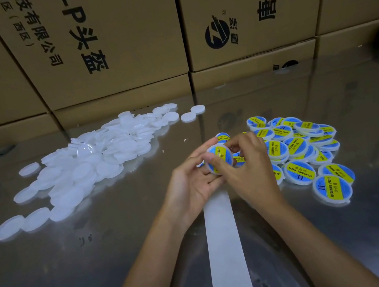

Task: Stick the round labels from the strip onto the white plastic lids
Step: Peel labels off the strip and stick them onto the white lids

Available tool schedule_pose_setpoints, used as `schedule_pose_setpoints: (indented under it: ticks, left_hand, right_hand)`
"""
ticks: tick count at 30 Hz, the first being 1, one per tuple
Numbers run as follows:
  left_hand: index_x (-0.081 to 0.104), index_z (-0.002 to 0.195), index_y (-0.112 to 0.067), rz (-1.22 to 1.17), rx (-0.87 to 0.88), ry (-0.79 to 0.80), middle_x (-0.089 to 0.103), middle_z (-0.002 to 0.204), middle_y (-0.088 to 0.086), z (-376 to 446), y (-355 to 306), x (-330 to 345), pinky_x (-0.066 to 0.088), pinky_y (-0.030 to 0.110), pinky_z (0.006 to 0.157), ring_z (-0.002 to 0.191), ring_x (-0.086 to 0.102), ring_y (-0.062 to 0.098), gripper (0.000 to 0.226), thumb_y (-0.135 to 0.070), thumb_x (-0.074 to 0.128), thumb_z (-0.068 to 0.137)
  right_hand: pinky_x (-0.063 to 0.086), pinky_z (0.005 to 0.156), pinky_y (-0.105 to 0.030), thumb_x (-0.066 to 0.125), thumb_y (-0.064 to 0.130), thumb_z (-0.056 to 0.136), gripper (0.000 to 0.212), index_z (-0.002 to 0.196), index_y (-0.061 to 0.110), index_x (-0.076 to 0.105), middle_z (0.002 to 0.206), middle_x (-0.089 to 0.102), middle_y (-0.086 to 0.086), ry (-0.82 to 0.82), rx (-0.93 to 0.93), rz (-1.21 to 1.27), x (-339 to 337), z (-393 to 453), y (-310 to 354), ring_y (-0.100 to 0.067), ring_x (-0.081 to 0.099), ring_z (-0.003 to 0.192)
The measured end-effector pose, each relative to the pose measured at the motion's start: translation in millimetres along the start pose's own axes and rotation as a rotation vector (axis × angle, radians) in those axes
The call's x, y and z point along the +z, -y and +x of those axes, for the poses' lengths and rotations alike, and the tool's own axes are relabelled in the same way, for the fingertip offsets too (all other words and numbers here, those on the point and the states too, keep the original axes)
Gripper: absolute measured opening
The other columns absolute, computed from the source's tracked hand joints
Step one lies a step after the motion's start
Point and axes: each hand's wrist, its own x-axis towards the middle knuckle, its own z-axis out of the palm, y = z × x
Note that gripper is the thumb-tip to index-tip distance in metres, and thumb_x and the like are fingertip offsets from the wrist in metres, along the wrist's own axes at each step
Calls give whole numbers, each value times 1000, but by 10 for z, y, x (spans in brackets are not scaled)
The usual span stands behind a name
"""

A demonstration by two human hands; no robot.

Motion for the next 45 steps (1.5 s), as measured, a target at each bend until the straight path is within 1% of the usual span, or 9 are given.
schedule_pose_setpoints:
  ticks: [3,10,14,17,23,27,37,42,45]
  left_hand:
    - [71,122,-8,-15,-27,4,65,130,20,-6,-5,11,58,42,92,116,66,37,40,-17,47,91]
    - [60,135,-8,89,-102,-47,65,131,18,-33,2,81,59,41,91,117,65,34,43,-11,49,94]
    - [63,129,-7,2,-55,-111,68,125,19,-14,-33,35,57,42,94,117,66,35,36,-7,42,100]
    - [61,129,-4,-39,-17,-146,66,126,24,-4,-53,-7,54,45,97,125,58,43,35,-7,41,101]
    - [59,132,-3,-6,-11,-145,65,128,25,-8,-68,-8,54,46,98,122,60,44,36,-6,45,98]
    - [62,127,-3,-21,-14,-141,68,125,21,-24,-60,17,61,41,82,114,67,36,43,-11,56,85]
    - [58,134,-4,24,29,-132,65,128,24,-8,-77,-43,52,46,99,121,61,44,35,-7,43,102]
    - [65,120,-5,221,125,-159,72,116,16,-3,-33,-64,62,40,77,101,72,33,26,3,55,97]
    - [67,113,-3,320,175,-229,74,107,17,-19,-18,-87,62,38,68,90,75,31,22,2,65,91]
  right_hand:
    - [37,75,-25,68,62,77,48,76,17,52,86,50,5,-8,-33,-52,11,2,-6,-15,45,87]
    - [35,71,-28,65,21,94,33,66,15,48,72,49,2,-107,-36,18,-21,39,-58,-19,44,79]
    - [40,78,-26,68,37,90,23,79,18,63,86,55,4,-12,24,58,-5,18,-39,-15,48,90]
    - [42,82,-20,78,50,74,36,96,24,66,99,54,8,113,-10,49,25,-18,-15,-10,50,100]
    - [39,83,-17,80,34,79,20,94,24,71,96,54,8,63,12,99,20,11,-34,-9,49,98]
    - [37,83,-15,71,21,89,6,91,17,76,94,59,3,44,22,93,-14,37,-58,-15,52,99]
    - [43,85,-21,81,27,79,27,101,37,67,101,53,10,113,-11,157,5,19,-4,-14,51,102]
    - [36,71,-9,71,16,90,15,101,24,76,85,59,18,108,-3,167,-14,27,-29,-2,53,82]
    - [50,74,-19,64,12,94,17,106,17,76,90,72,14,183,64,274,-19,4,-19,-3,66,83]
